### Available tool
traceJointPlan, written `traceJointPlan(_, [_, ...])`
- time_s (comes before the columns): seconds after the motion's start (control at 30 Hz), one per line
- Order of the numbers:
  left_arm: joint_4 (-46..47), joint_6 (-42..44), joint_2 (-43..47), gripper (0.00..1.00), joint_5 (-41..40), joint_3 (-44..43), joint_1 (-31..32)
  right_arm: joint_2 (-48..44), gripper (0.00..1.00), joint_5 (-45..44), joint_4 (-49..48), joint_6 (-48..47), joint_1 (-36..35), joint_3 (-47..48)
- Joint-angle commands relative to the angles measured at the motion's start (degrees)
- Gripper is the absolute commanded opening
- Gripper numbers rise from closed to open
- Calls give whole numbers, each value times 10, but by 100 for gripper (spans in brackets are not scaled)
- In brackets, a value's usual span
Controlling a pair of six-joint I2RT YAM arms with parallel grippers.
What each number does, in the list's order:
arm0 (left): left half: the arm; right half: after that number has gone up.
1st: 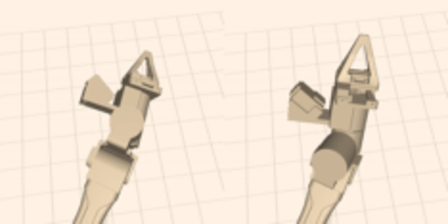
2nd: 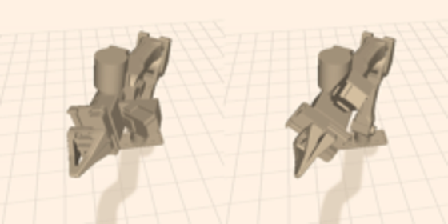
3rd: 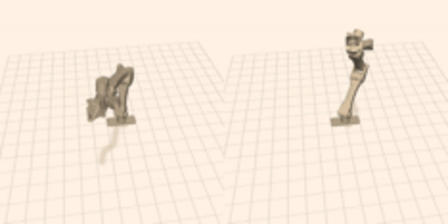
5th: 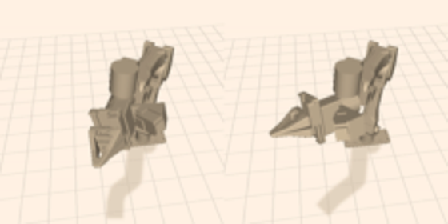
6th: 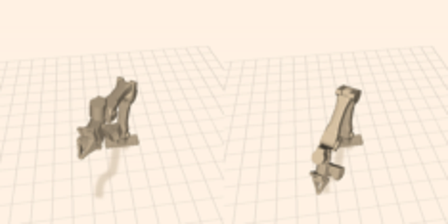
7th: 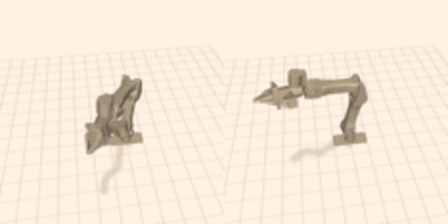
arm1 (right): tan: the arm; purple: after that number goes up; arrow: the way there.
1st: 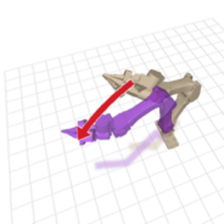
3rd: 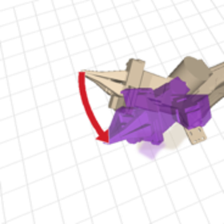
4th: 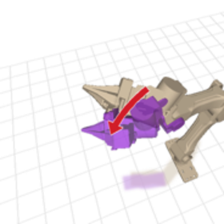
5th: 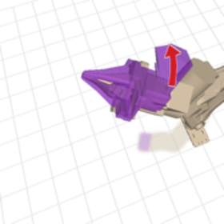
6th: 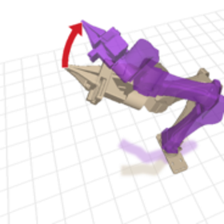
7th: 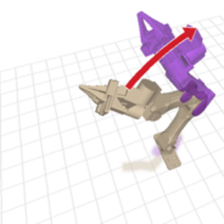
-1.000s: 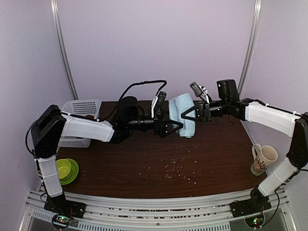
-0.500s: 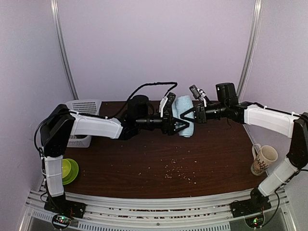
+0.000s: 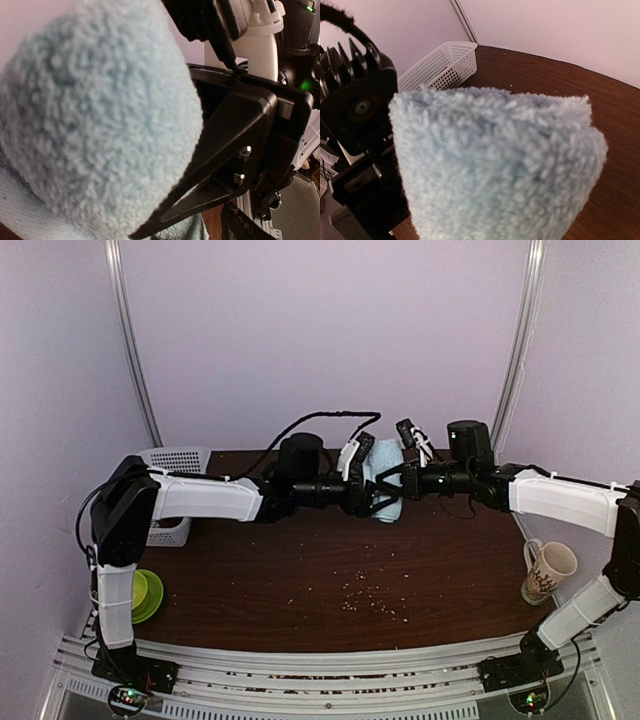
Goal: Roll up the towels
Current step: Pass from the right arm to the left
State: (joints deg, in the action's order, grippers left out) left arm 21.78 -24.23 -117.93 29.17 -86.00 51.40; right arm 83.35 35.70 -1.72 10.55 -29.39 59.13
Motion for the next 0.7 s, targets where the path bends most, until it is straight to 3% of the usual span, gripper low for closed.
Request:
traceJointPlan(0.0, [-15,8,-31,75,-28,-28,34,16,0,-4,-81,69,-28,11])
traceJointPlan(0.23, [-46,28,-42,75,-36,-44,40,31,0,15,-72,76,-28,26])
traceJointPlan(0.43, [-62,29,-33,52,-89,-44,40,14,0,-22,-66,63,-28,19])
traceJointPlan(0.67, [-50,21,-14,44,-112,-21,40,9,0,-49,-75,58,-28,7])
